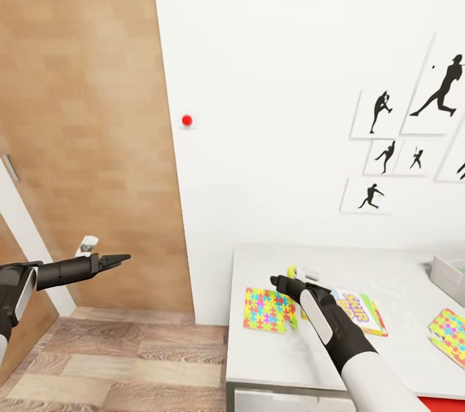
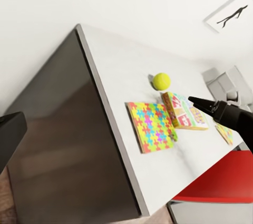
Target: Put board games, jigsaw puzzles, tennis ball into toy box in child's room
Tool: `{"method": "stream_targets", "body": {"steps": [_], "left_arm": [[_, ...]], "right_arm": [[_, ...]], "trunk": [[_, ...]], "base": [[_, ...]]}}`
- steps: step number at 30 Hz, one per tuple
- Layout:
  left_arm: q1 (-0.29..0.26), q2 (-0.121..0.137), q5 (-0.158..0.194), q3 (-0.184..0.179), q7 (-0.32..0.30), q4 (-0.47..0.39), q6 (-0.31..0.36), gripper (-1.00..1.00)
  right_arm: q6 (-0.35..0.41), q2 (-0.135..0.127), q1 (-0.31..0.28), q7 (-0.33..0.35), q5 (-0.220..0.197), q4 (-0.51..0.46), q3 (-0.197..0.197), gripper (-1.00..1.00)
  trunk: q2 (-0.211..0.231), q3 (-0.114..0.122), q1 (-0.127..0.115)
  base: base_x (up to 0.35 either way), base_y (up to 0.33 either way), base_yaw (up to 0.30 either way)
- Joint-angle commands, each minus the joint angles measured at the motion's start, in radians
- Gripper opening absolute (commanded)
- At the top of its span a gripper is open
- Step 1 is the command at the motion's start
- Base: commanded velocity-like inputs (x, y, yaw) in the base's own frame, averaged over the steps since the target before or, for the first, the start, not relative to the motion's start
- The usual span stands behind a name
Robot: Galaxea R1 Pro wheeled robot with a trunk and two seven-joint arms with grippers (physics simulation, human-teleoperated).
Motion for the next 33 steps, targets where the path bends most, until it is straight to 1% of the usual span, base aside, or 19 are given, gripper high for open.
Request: {"method": "stream_targets", "body": {"steps": [1,9,16,26,33], "left_arm": [[-0.001,0.0,-0.003,0.002,-0.005,0.0,0.01,1.0],[-0.001,-0.004,-0.004,0.002,-0.005,0.0,0.01,1.0],[-0.001,-0.005,-0.004,0.002,-0.005,0.0,0.01,1.0],[-0.001,-0.005,-0.004,0.002,-0.005,0.0,0.01,1.0],[-0.001,-0.005,-0.003,0.002,-0.005,0.0,0.01,1.0]], "right_arm": [[0.002,-0.001,-0.001,-0.01,-0.01,-0.001,0.003,1.0],[0.001,-0.002,-0.001,-0.009,-0.01,0.001,0.004,1.0],[0.001,-0.002,0.0,-0.009,-0.009,0.001,0.005,1.0],[0.0,-0.002,0.0,-0.009,-0.008,0.001,0.006,1.0],[-0.041,-0.002,0.0,-0.009,-0.01,0.002,0.006,1.0]], "trunk": [[-0.002,-0.004,0.0],[-0.002,-0.017,0.0],[-0.002,-0.028,0.0],[-0.002,-0.045,0.0],[-0.002,-0.056,0.0]], "base": [[0.0,0.0,0.0],[0.0,0.005,0.0],[0.0,0.123,0.0],[0.0,0.014,0.0],[0.0,0.0,0.0]]}}
